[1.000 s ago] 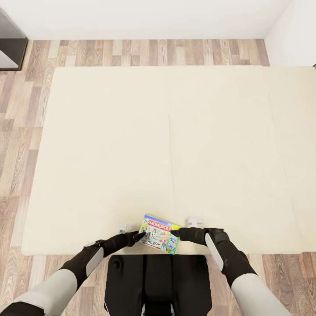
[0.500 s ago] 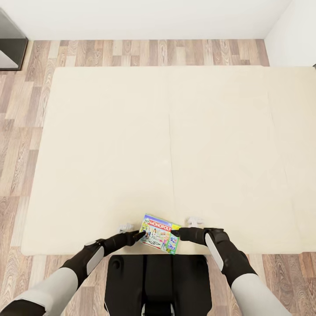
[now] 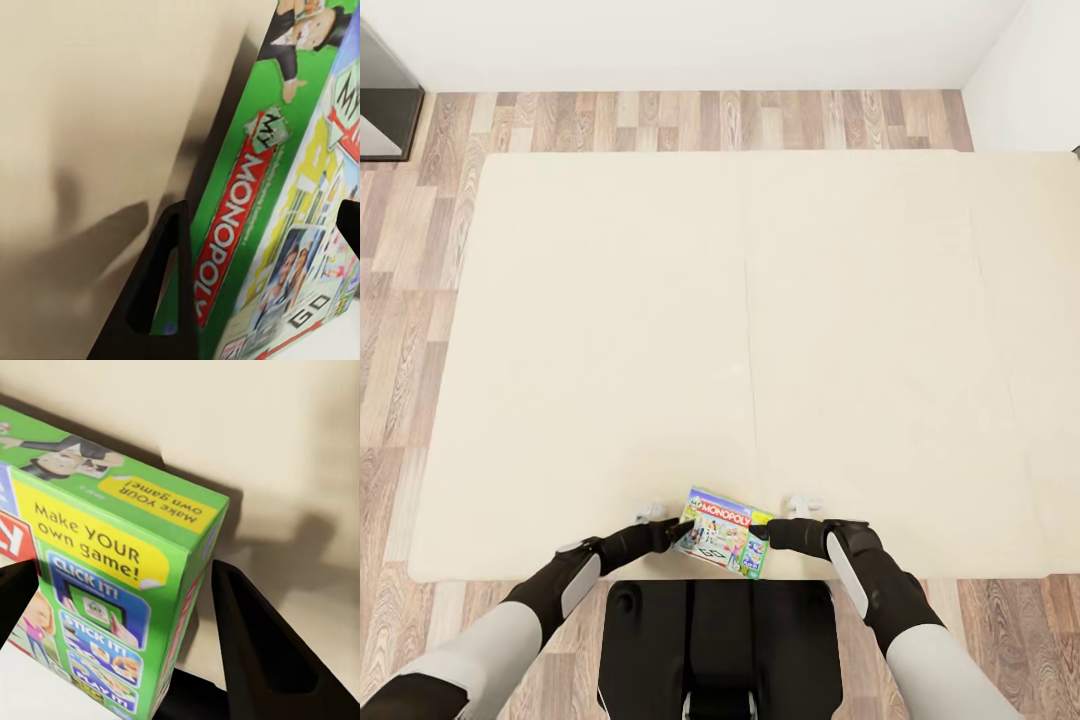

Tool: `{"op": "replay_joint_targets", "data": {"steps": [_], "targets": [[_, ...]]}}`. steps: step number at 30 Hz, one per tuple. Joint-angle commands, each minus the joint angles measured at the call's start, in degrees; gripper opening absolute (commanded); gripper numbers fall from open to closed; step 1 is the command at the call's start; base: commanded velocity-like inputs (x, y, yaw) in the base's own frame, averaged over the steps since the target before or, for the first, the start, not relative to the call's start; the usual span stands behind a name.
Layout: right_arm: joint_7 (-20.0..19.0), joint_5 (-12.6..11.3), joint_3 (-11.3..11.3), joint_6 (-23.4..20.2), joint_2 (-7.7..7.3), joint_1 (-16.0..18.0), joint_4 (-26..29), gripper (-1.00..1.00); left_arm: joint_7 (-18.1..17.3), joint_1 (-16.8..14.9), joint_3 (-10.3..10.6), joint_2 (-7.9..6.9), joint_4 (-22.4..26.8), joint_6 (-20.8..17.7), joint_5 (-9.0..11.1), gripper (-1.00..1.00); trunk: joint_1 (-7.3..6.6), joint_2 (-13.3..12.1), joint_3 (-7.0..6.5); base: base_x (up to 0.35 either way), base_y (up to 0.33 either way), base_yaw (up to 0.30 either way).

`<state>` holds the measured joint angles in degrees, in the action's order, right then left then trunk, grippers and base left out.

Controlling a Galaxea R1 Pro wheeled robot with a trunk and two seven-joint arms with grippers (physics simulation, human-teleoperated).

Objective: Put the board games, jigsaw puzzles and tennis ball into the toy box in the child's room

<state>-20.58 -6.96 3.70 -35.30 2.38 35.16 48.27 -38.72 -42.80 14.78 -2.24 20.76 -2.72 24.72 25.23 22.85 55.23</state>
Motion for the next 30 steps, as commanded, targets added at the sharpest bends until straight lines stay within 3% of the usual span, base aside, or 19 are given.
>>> {"op": "replay_joint_targets", "data": {"steps": [1,30], "targets": [[0.21,-0.89,0.09,-0.53,0.05,-0.05,-0.10,1.00,-0.04,-0.10,0.27,0.83,0.07,-0.04,1.05,1.00,0.55,0.07,0.06,0.000,0.000,0.000],[0.19,-0.95,0.22,-0.56,0.00,-0.24,-0.10,1.00,-0.18,-0.75,0.42,0.84,0.07,0.42,0.86,1.00,0.55,0.07,0.06,0.000,0.000,0.000]]}}
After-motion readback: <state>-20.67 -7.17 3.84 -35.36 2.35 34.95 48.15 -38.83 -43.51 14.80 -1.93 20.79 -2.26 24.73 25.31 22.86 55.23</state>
